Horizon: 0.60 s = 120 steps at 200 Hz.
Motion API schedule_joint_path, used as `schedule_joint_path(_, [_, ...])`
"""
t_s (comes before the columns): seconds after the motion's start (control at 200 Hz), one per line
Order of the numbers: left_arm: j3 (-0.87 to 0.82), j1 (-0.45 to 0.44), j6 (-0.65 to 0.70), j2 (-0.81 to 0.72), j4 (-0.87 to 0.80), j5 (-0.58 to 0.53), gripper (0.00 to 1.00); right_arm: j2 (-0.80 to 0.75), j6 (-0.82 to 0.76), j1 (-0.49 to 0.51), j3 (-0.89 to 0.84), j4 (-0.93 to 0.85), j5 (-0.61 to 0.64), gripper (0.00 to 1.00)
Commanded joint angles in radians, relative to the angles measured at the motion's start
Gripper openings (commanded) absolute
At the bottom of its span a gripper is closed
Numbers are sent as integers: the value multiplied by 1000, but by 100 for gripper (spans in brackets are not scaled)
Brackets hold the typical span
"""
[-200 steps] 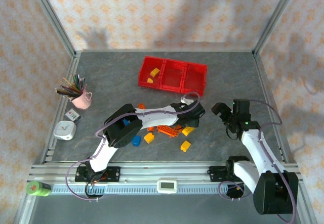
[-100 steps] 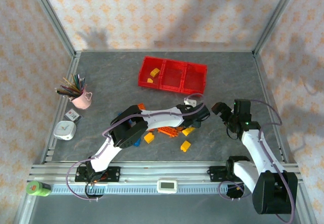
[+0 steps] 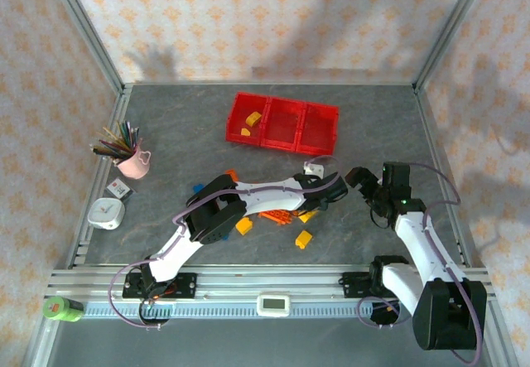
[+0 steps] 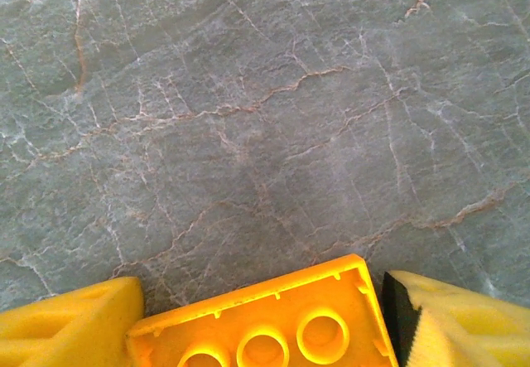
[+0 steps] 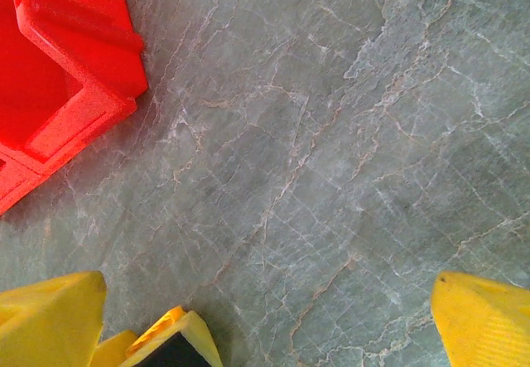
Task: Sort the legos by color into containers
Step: Pick up the lego from the center of the table.
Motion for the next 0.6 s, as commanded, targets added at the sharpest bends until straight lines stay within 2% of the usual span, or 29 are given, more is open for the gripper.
schedule_joint_path(0.0, [-27, 7, -3, -10, -7, -28, 70, 1, -16, -6, 2, 10, -10, 100])
schedule_joint_path(0.37, [-98, 31, 20, -175, 43, -50, 67, 19, -47, -4, 34, 26, -110, 99])
schedule_joint_path(0.596, [-199, 146, 96, -362, 88, -69, 66, 72, -28, 64, 78, 82, -145, 100])
